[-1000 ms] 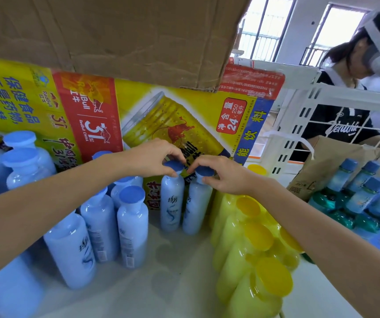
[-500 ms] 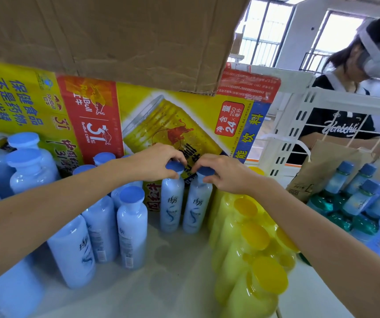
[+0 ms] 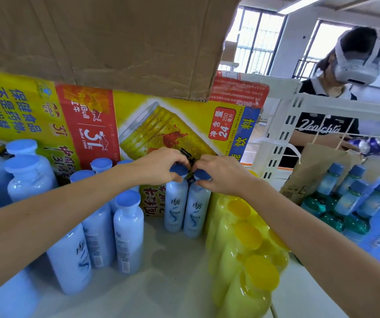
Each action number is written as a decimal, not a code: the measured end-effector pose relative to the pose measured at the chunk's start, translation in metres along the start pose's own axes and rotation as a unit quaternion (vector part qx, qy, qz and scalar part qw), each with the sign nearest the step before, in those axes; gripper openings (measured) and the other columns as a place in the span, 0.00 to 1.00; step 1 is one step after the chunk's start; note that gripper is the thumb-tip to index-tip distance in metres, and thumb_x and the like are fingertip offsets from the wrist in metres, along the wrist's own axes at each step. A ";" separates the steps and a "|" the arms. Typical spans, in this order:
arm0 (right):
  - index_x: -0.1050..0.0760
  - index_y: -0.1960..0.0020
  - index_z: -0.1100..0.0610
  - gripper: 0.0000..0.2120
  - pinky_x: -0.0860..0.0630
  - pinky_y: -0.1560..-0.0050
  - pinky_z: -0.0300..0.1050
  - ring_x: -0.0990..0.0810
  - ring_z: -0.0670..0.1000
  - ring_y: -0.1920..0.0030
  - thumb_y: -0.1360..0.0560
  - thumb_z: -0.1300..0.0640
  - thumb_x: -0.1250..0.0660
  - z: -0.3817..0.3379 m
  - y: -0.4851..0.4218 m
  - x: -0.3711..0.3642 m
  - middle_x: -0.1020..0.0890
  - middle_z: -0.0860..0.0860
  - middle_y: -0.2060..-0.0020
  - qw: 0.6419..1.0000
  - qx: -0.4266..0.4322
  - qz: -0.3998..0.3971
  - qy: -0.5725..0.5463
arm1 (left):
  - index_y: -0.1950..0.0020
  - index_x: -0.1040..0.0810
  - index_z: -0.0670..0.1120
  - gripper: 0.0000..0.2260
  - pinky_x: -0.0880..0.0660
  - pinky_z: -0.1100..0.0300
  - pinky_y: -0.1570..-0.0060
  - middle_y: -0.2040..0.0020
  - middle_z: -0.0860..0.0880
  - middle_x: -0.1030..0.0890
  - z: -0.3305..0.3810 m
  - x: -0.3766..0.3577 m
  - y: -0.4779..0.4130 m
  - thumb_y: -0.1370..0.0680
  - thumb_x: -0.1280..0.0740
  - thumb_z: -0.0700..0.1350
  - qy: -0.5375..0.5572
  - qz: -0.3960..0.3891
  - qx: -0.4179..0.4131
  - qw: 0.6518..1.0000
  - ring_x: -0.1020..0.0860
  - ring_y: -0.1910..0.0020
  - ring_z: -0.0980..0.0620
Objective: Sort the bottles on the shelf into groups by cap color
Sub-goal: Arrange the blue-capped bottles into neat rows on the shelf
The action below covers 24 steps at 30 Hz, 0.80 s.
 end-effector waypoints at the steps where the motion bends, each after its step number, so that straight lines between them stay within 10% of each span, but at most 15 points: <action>1: 0.30 0.37 0.51 0.18 0.31 0.57 0.46 0.24 0.55 0.45 0.24 0.46 0.38 0.001 0.000 0.000 0.25 0.50 0.45 1.000 -0.002 0.001 -0.003 | 0.43 0.23 0.50 0.14 0.32 0.60 0.54 0.51 0.53 0.27 0.001 0.001 -0.001 0.27 0.30 0.45 0.003 0.004 0.001 1.000 0.28 0.54 0.53; 24: 0.27 0.39 0.51 0.17 0.30 0.53 0.48 0.26 0.55 0.45 0.27 0.49 0.35 0.010 -0.002 -0.004 0.26 0.52 0.46 0.998 -0.046 -0.006 -0.043 | 0.39 0.29 0.46 0.18 0.28 0.53 0.51 0.45 0.49 0.28 0.011 -0.010 -0.001 0.27 0.30 0.46 -0.154 0.027 -0.036 0.987 0.32 0.46 0.50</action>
Point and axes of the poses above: each hand's wrist, its own y-axis away from the middle knuckle, its own x-axis out of the back of the hand, z = x × y, the point moved 8 cm from there along -y, towards the middle knuckle
